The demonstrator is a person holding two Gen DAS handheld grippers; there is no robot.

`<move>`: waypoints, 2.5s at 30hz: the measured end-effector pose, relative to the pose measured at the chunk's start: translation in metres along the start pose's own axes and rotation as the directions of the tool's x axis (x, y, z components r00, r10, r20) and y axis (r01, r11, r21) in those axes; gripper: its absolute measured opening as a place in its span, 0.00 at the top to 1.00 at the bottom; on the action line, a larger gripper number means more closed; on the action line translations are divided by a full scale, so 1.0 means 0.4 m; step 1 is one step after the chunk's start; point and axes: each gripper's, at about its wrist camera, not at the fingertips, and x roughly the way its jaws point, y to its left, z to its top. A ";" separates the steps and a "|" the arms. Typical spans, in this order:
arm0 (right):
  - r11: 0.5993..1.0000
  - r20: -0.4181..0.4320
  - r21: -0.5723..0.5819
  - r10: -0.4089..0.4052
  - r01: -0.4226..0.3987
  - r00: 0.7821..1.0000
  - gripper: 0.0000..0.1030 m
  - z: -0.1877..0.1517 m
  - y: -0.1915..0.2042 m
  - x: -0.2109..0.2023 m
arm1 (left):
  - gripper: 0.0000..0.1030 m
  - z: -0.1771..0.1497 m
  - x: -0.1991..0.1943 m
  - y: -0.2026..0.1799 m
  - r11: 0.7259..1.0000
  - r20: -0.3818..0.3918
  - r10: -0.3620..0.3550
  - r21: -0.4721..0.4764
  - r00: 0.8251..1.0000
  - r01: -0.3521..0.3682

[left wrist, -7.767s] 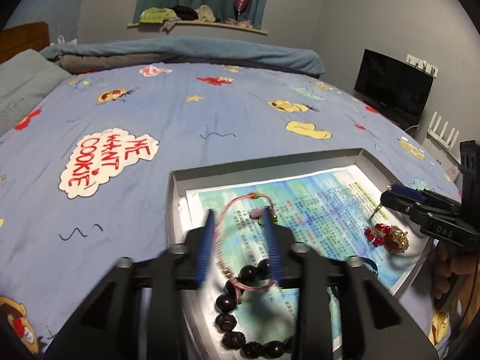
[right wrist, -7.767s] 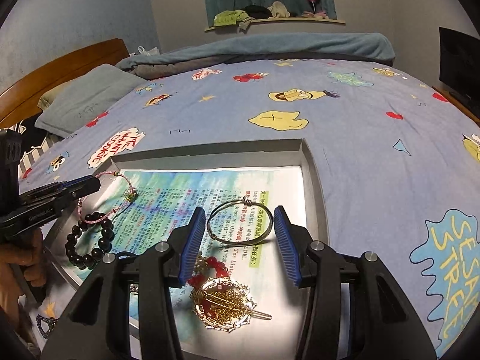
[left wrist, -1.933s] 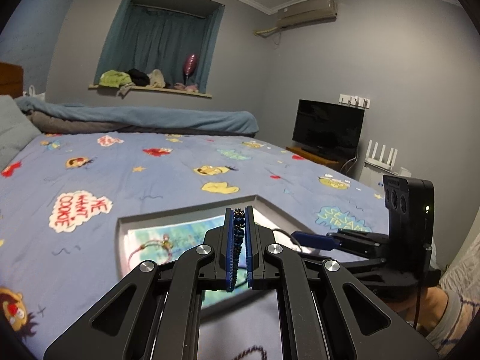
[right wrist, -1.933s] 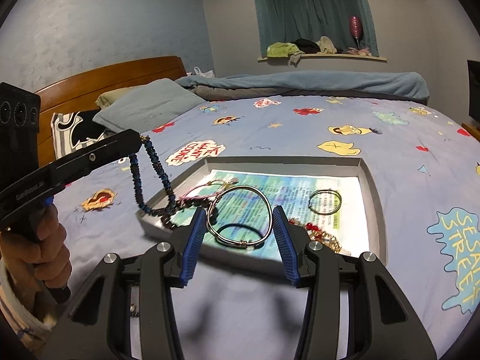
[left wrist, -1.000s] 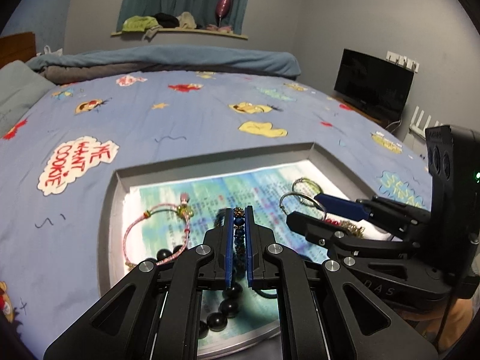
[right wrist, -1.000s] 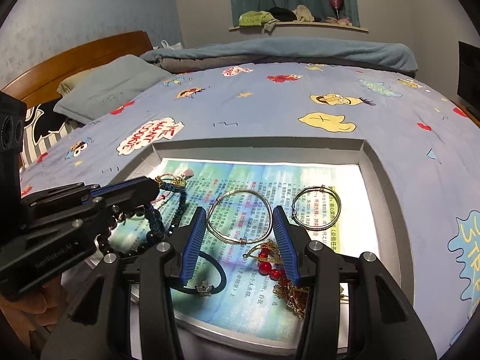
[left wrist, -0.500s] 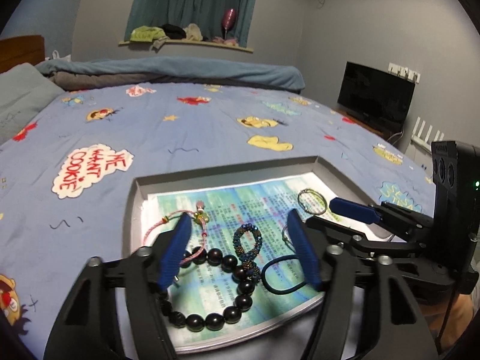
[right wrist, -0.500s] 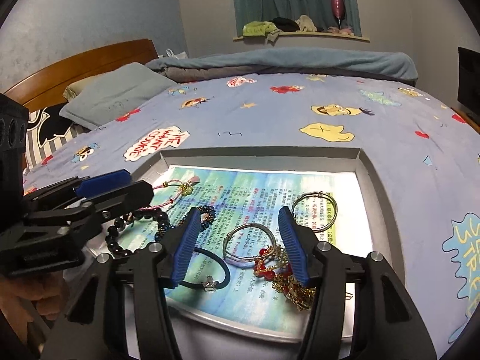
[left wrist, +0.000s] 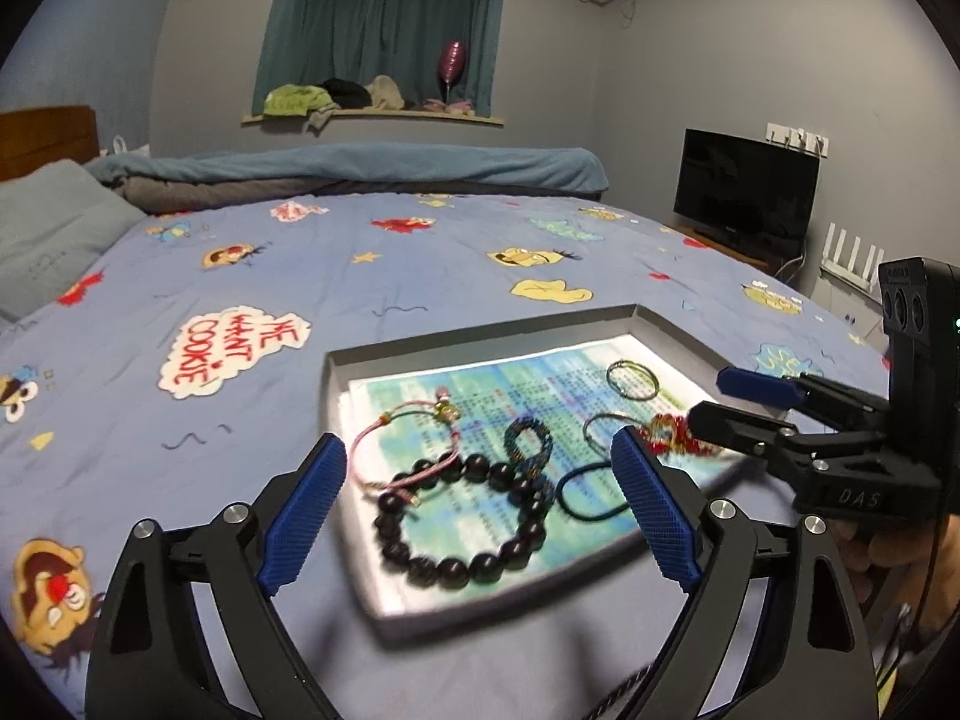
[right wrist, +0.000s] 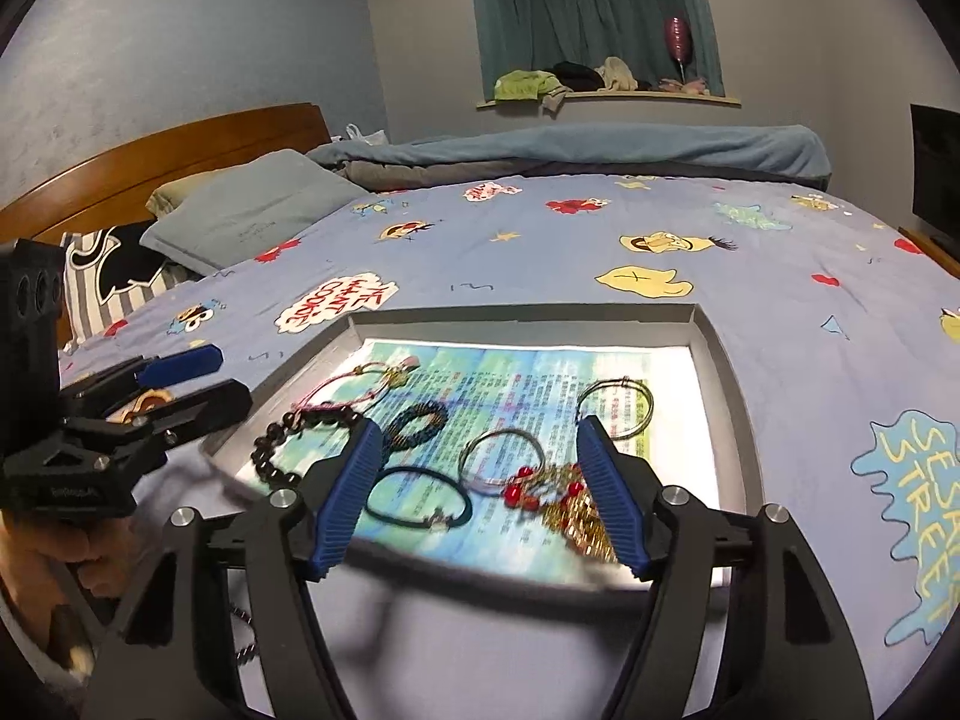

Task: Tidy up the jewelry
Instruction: 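Withdraw both tools from the box, then grasp the pearl bar pin with the left tool while the right tool grasps the garnet bead bracelet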

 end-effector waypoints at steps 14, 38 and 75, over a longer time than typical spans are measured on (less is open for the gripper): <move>0.996 -0.002 -0.081 0.039 -0.039 0.999 0.28 -0.057 0.058 -0.070 | 0.13 -0.118 -0.113 0.016 0.998 -0.047 -0.025 0.055 0.999 0.027; 0.988 -0.081 -0.119 0.093 -0.102 0.992 0.28 -0.123 0.109 -0.076 | 0.90 -0.312 -0.150 -0.104 0.941 -0.254 -0.156 0.254 0.954 0.222; 0.947 -0.210 -0.178 0.228 -0.266 0.951 0.95 -0.169 0.226 -0.026 | 0.92 -0.197 -0.175 0.048 0.999 -0.070 -0.047 -0.012 0.996 0.046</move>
